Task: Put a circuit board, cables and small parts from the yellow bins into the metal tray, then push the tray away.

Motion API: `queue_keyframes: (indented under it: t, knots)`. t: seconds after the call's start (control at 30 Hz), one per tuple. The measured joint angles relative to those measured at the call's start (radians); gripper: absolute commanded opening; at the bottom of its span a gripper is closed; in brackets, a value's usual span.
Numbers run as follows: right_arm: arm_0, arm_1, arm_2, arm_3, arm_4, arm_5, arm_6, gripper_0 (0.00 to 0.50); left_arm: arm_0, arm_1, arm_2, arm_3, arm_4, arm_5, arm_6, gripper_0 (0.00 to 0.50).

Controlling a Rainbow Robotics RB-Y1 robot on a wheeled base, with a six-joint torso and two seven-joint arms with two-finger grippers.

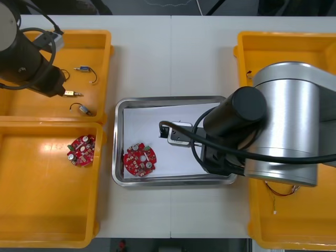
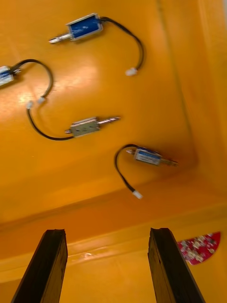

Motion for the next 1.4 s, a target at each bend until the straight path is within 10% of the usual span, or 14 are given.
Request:
queue_keyframes:
  t: [0.93, 1.0, 1.03, 1.07, 1.1, 1.4]
  knots:
    - [-0.003, 0.050, 0.282, 0.404, 0.020, -0.360, 0.028, 0.003, -0.141, -0.016, 0.058, 0.469, -0.183, -0.419, 0.056, 0.500]
    - [-0.003, 0.053, 0.283, 0.405, 0.032, -0.360, 0.028, 0.271, -0.156, -0.022, 0.047, 0.493, -0.207, -0.441, 0.148, 0.500]
    - [-0.003, 0.055, 0.283, 0.405, 0.043, -0.360, 0.028, 0.271, -0.164, -0.023, 0.036, 0.506, -0.218, -0.453, 0.220, 0.500]
    - [-0.003, 0.056, 0.283, 0.405, 0.053, -0.360, 0.028, 0.448, -0.171, -0.024, 0.023, 0.517, -0.224, -0.465, 0.294, 0.500]
    - [-0.003, 0.058, 0.283, 0.405, 0.061, -0.360, 0.028, 0.500, -0.177, -0.025, 0.011, 0.526, -0.226, -0.475, 0.372, 0.500]
    - [-0.007, 0.065, 0.280, 0.404, 0.106, -0.360, 0.028, 0.500, -0.197, -0.047, -0.013, 0.589, -0.227, -0.546, 0.695, 0.500]
